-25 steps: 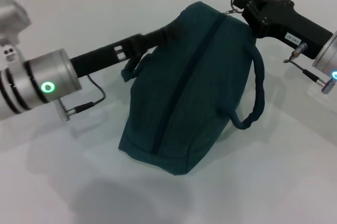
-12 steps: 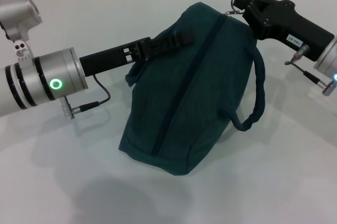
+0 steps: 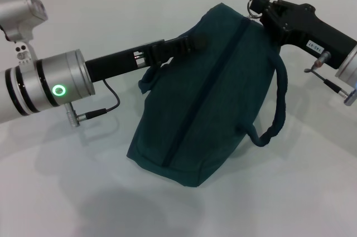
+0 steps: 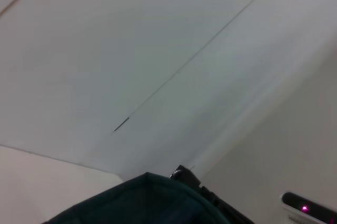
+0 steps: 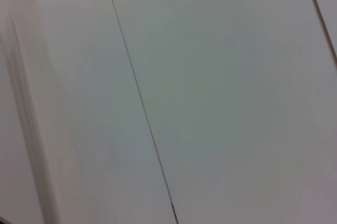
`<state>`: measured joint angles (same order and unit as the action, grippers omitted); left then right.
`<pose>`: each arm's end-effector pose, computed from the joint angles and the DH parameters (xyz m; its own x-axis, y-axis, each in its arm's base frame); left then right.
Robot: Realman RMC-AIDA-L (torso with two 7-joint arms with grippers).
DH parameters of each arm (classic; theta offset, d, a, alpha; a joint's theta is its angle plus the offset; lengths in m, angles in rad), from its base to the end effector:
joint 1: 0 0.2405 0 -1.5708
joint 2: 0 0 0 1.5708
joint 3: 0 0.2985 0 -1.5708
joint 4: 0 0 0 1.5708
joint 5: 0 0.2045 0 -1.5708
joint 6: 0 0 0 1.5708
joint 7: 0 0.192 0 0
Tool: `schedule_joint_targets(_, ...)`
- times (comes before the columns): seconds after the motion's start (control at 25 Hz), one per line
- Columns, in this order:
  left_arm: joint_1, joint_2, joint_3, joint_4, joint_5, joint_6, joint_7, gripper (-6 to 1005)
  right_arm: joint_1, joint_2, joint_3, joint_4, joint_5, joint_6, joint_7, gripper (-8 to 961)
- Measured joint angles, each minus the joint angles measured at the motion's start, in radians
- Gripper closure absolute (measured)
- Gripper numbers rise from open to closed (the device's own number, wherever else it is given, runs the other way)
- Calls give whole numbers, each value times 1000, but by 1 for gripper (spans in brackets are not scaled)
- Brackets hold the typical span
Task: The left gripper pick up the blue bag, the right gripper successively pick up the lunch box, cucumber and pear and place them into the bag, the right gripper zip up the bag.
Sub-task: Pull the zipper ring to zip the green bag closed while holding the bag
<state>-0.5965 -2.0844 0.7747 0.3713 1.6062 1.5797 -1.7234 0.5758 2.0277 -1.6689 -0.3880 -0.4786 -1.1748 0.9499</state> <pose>-0.2146 0.3683 -0.0753 0.2810 0.6654 0.6916 0.6789 -0.6472 0.3468 0.2032 0.4201 -0.0736 0.5322 -0.1160 -0.8386 -0.5755 -0.7760 -0.2579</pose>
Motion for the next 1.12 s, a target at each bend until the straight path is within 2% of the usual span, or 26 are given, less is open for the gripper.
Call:
schedule_joint_targets(0.28, -1, -3, 0, 0, 0, 7, 15, 894, -9, 0, -6, 0, 0, -27, 40, 896)
schedule_joint_targets(0.64, -3, -3, 2, 0, 1, 30, 16, 936, -16, 0, -7, 20, 0, -54, 83, 895)
schedule_joint_targets(1.12, -1, -5, 3, 0, -2, 117, 69, 945, -19, 0, -2, 75, 17, -70, 302, 893)
